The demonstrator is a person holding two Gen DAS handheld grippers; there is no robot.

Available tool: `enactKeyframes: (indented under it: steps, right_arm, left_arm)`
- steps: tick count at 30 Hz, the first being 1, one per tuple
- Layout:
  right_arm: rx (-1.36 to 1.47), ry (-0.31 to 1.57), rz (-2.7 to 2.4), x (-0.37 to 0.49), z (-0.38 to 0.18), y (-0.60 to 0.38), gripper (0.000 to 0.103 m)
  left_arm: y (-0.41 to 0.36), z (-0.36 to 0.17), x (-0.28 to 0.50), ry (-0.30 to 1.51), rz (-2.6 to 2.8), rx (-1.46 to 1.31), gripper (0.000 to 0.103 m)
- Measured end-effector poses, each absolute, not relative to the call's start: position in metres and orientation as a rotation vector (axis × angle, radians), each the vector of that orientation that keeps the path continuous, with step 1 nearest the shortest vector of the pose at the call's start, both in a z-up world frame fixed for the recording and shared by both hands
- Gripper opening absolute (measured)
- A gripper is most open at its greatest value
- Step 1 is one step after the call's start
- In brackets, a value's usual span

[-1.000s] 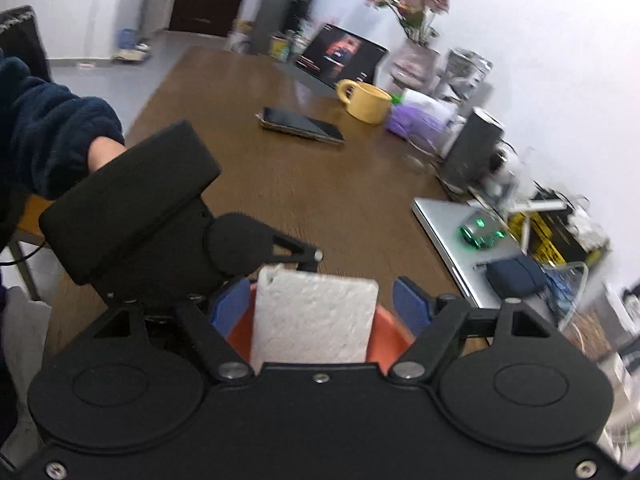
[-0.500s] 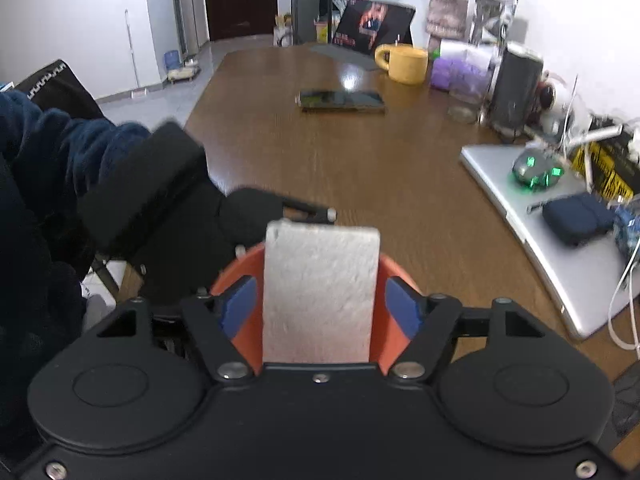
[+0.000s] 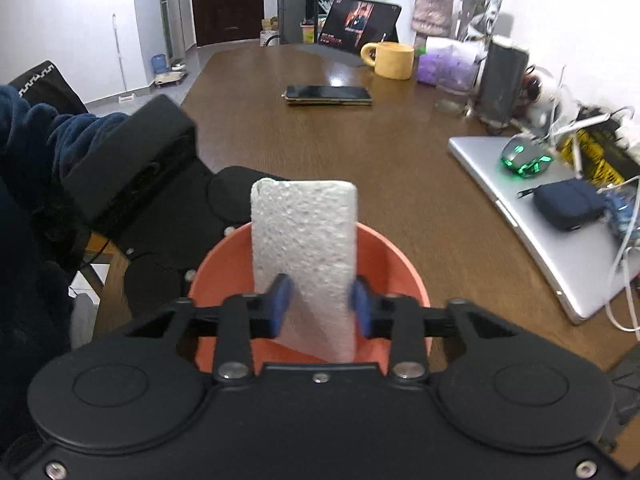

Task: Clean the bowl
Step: 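Lift the white sponge out of the bowl with the right gripper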

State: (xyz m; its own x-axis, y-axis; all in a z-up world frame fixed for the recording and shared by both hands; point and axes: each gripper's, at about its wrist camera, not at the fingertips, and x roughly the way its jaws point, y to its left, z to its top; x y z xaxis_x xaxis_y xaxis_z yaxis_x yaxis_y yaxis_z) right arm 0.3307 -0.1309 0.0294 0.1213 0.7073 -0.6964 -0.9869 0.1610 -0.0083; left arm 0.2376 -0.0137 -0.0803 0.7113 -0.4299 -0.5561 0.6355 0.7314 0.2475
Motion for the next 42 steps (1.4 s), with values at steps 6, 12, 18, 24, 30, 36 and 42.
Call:
enactKeyframes:
  steps: [6, 12, 18, 24, 30, 36, 42]
  right_arm:
    - [-0.544, 0.593, 1.366, 0.301, 0.04, -0.147, 0.011]
    - [-0.533, 0.527, 1.293, 0.283, 0.032, -0.143, 0.014]
    - [-0.481, 0.534, 1.244, 0.287, 0.028, -0.135, 0.018]
    - [-0.425, 0.51, 1.157, 0.279, 0.025, -0.133, 0.027]
    - [-0.431, 0.473, 1.062, 0.267, 0.02, -0.124, 0.022]
    - [-0.478, 0.391, 0.949, 0.258, 0.041, -0.137, 0.01]
    - [-0.493, 0.435, 0.866, 0.256, 0.036, -0.134, 0.01]
  left_arm:
    - [-0.012, -0.08, 0.24, 0.49, -0.609, 0.451, 0.101]
    - [-0.013, -0.08, 0.239, 0.495, -0.605, 0.445, 0.101]
    - [-0.016, -0.081, 0.236, 0.494, -0.593, 0.447, 0.101]
    - [-0.018, -0.083, 0.231, 0.487, -0.586, 0.455, 0.101]
    - [-0.02, -0.084, 0.229, 0.486, -0.586, 0.454, 0.101]
    - [-0.026, -0.082, 0.214, 0.428, -0.572, 0.519, 0.1]
    - [-0.035, -0.083, 0.198, 0.4, -0.518, 0.561, 0.101]
